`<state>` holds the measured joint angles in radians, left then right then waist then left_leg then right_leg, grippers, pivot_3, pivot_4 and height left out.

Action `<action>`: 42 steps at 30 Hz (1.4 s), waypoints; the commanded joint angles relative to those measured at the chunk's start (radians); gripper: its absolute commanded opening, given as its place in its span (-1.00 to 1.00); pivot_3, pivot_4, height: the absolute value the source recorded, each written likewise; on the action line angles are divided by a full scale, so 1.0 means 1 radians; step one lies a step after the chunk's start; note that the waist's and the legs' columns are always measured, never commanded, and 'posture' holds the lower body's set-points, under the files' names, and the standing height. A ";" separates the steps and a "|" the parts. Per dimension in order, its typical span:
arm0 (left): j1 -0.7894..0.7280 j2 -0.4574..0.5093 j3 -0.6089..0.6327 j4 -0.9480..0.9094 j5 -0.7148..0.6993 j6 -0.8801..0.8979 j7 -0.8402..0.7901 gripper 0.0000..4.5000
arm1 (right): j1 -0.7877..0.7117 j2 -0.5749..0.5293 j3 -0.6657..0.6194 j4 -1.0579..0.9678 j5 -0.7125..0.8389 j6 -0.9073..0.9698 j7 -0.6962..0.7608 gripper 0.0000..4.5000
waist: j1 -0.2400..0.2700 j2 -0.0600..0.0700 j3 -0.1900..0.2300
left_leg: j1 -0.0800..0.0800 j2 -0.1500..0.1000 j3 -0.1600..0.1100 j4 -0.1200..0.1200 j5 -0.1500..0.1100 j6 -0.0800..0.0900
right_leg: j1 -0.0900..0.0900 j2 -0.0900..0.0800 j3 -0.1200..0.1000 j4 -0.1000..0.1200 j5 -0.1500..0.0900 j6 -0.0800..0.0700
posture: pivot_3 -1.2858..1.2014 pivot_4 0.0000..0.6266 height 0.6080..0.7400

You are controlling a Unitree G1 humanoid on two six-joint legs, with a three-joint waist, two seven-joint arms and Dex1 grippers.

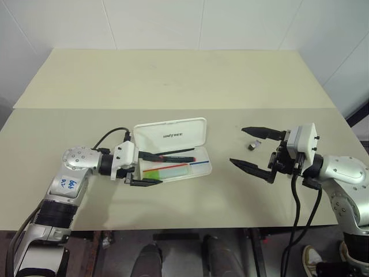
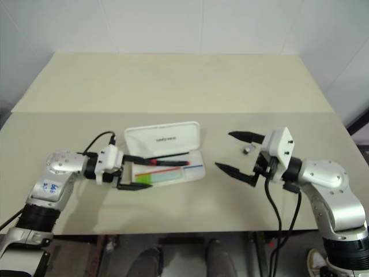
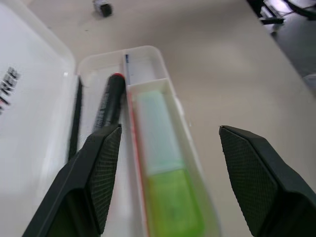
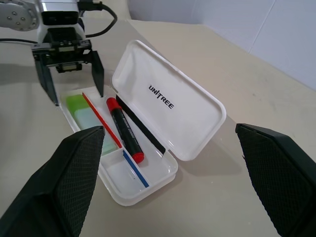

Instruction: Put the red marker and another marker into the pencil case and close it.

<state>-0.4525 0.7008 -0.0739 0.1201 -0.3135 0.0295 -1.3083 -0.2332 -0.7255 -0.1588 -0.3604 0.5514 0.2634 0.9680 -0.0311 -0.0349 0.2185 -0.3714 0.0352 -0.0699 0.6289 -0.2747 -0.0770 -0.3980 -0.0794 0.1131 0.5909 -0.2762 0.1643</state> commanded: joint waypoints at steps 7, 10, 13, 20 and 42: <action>0.057 0.077 0.102 -0.174 -0.123 0.124 -0.014 0.63 | -0.029 -0.021 0.005 0.074 -0.039 0.000 0.006 1.00 | 0.000 0.000 0.000 | 0.000 0.000 0.000 0.000 0.000 0.000 | 0.000 0.000 0.000 0.000 0.000 0.000 | 0.03 -0.52 1.00; 0.077 0.102 0.169 -0.263 -0.186 0.218 0.040 0.99 | -0.060 -0.034 0.010 0.190 -0.106 0.023 -0.043 1.00 | -0.001 0.000 0.000 | 0.000 0.000 0.000 0.000 0.000 0.000 | 0.000 0.000 0.000 0.000 0.000 -0.001 | 0.03 -0.52 1.00; 0.070 0.099 0.225 -0.322 -0.243 0.297 0.109 0.99 | -0.110 -0.028 0.021 0.304 -0.162 0.028 -0.083 1.00 | -0.001 0.000 0.000 | 0.000 0.000 0.000 0.000 0.000 0.000 | 0.000 0.000 0.000 -0.001 -0.006 -0.011 | 0.03 -0.52 1.00; 0.024 0.078 0.239 -0.326 -0.263 0.346 0.171 0.99 | -0.241 -0.037 0.104 0.535 -0.281 -0.028 -0.022 1.00 | -0.007 0.001 0.000 | 0.000 0.000 0.000 0.001 0.000 0.000 | 0.000 0.000 0.000 0.001 -0.003 -0.006 | 0.03 -0.52 1.00; 0.045 0.082 0.260 -0.348 -0.268 0.347 0.207 0.99 | -0.261 -0.044 0.127 0.708 -0.373 -0.230 0.049 1.00 | -0.025 0.001 0.001 | -0.001 0.000 0.000 0.000 0.000 0.000 | -0.001 0.000 0.000 0.000 0.000 0.001 | 0.03 -0.52 1.00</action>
<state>-0.4099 0.7682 0.1589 -0.1974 -0.5646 0.3850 -1.0990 -0.5005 -0.7212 -0.0163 0.3784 0.1778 0.1164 0.9478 -0.0559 -0.0337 0.2193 -0.3720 0.0350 -0.0698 0.6285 -0.2747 -0.0771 -0.3987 -0.0794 0.1132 0.5906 -0.2757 0.1658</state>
